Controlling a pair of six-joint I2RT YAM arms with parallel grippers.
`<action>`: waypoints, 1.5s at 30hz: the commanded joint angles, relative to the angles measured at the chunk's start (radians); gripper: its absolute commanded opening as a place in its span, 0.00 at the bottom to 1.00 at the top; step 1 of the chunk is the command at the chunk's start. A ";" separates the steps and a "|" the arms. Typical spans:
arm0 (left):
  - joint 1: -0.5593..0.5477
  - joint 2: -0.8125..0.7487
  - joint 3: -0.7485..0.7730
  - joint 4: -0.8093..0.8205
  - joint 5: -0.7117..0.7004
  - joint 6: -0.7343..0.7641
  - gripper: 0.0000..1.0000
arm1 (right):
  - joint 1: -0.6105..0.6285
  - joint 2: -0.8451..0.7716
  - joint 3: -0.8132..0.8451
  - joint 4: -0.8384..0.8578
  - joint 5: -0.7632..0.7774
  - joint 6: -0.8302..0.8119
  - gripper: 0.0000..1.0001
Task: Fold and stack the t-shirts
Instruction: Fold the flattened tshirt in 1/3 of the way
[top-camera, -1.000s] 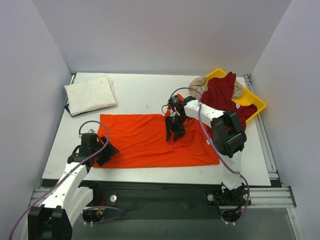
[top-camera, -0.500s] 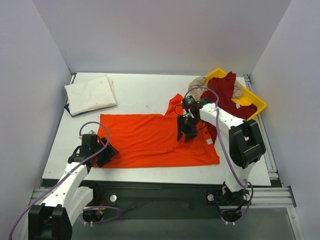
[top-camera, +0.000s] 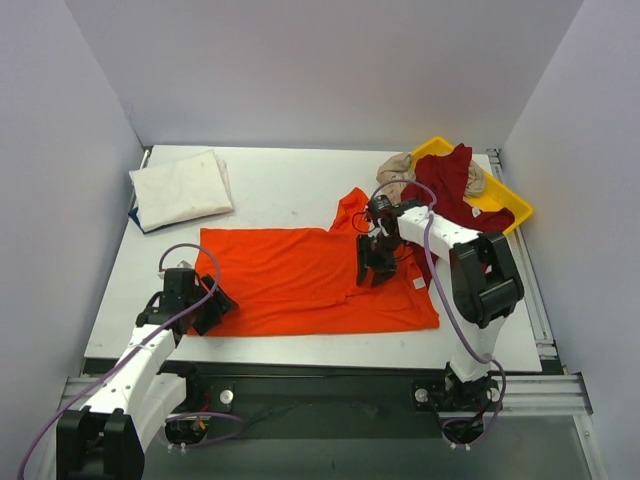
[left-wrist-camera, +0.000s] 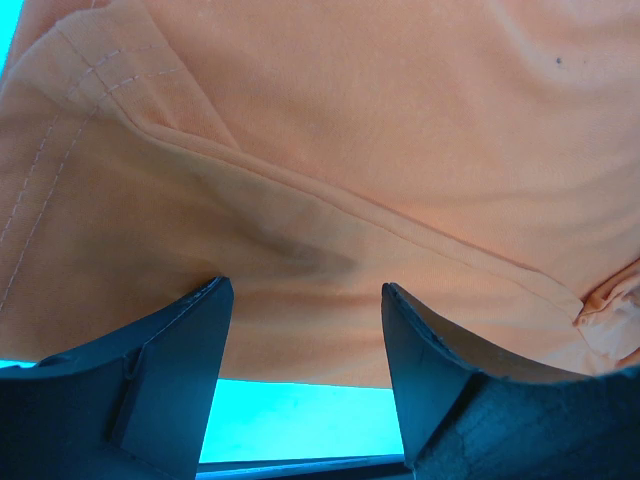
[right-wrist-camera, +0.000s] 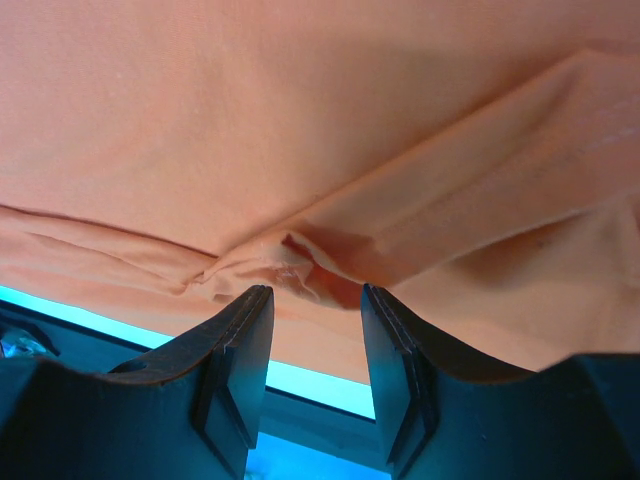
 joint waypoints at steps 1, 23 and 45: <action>-0.005 -0.003 0.006 0.022 -0.011 0.013 0.72 | 0.020 0.013 -0.005 -0.011 -0.020 -0.005 0.41; -0.004 0.006 0.003 0.025 -0.020 0.014 0.72 | 0.080 0.055 0.047 0.005 -0.088 0.022 0.41; -0.004 0.014 0.001 0.028 -0.017 0.020 0.73 | 0.129 0.201 0.284 -0.013 -0.108 0.017 0.41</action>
